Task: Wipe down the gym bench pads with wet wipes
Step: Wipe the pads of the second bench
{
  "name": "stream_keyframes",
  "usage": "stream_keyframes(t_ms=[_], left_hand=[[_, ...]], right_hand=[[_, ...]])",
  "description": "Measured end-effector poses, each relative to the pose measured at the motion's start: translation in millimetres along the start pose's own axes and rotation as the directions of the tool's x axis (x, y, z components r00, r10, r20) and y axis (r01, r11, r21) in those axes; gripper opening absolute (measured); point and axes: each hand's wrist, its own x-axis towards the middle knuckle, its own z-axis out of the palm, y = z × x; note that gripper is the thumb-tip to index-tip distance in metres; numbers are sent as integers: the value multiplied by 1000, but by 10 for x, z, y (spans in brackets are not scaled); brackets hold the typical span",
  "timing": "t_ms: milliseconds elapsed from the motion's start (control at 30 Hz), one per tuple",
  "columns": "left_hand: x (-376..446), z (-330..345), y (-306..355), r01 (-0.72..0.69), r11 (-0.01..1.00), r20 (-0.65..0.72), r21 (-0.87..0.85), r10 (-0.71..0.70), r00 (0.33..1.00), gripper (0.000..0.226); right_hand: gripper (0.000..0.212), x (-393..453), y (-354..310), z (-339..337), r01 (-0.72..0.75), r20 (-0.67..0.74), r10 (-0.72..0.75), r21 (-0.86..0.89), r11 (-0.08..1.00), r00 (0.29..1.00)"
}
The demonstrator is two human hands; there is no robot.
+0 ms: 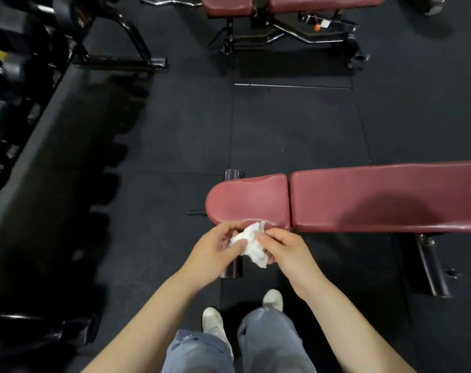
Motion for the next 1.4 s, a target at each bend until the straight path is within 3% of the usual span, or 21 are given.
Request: stream_keyframes(t_ms=[133,300,400,567,733,867,1067,1133,1200,1333,1400], left_hand=[[104,-180,-24,57,997,-9,-50,-57,998,11],[378,-205,-14,175,959,-1,-222,-180,984,13],[557,-209,-10,239,909,0,-343,-255,967,13],[740,-328,-25,227,900,135,-371,-190,973,25],[913,-484,-138,200,935,220,-293,-137,966,31],[1097,-660,-205,176,948,177,-265,-131,975,16],[1401,-947,-448,338,911,245,-235,-281,928,16],[1506,-984,-559,330,931,207,-156,-295,933,17],[1599,-989,-659,293,954,181,-65,-277,944,15],[1750,-910,-901,190,979,182,73,-201,963,7],[1833,-860,-1078,121,979,168,164,-149,975,11]], right_hand=[[19,109,3,60,-34,-66,35,27,999,997],[22,376,25,95,-105,-147,127,143,984,981],[17,544,27,134,-142,-187,164,128,982,969],[16,695,-74,211,-178,-208,228,235,956,951],[17,840,-137,331,-143,-229,222,319,937,948],[11,948,-85,523,-137,-331,207,222,965,921],[6,1163,70,872,-137,-481,116,-9,990,869],[9,1226,149,956,-154,-538,54,-142,978,841],[16,1283,230,1023,-98,-574,-18,-171,980,819],[55,1481,483,1078,-28,-369,-41,-178,984,928],[48,1638,693,1066,-39,-333,-45,-241,970,942]])
